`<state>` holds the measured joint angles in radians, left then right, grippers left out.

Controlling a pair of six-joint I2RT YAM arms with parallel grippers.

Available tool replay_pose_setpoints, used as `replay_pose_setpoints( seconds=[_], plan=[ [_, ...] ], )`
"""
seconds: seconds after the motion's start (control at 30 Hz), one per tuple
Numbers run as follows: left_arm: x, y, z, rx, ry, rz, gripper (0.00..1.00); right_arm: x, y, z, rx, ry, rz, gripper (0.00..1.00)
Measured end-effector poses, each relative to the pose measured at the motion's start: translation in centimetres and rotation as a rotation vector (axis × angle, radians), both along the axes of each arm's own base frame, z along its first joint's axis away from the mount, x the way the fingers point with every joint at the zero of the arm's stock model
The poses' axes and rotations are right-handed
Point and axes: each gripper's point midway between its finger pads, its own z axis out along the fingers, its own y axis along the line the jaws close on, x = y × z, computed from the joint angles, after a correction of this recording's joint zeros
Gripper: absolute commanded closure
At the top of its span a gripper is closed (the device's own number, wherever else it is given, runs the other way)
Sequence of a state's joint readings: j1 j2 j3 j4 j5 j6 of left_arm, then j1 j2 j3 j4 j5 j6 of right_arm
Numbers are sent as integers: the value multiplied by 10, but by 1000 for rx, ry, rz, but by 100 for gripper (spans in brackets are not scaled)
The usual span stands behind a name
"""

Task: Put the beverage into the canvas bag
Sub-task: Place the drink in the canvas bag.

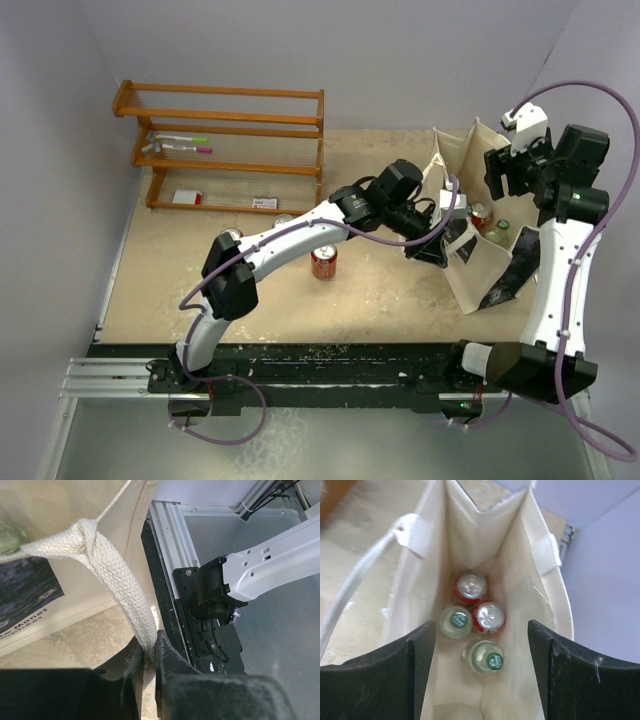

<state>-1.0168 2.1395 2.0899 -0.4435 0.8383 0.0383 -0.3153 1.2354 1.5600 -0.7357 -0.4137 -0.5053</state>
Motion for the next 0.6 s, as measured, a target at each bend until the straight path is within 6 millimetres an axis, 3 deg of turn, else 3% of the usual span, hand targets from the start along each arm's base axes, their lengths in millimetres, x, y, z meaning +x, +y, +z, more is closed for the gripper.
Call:
replay_pose_setpoints(
  seconds=[0.13,0.43,0.5,0.6],
  plan=[
    [1,0,0,-2,-8,-1,49,-13,26,13,68,-16,98,22],
    [0,14,9,6,-87,6,6,-38,59,2,140,33,203,24],
    [0,23,19,-3,-126,12,0,-40,65,-8,148,67,215,27],
    [1,36,36,-19,-181,24,1,-39,71,-26,143,119,214,29]
  ],
)
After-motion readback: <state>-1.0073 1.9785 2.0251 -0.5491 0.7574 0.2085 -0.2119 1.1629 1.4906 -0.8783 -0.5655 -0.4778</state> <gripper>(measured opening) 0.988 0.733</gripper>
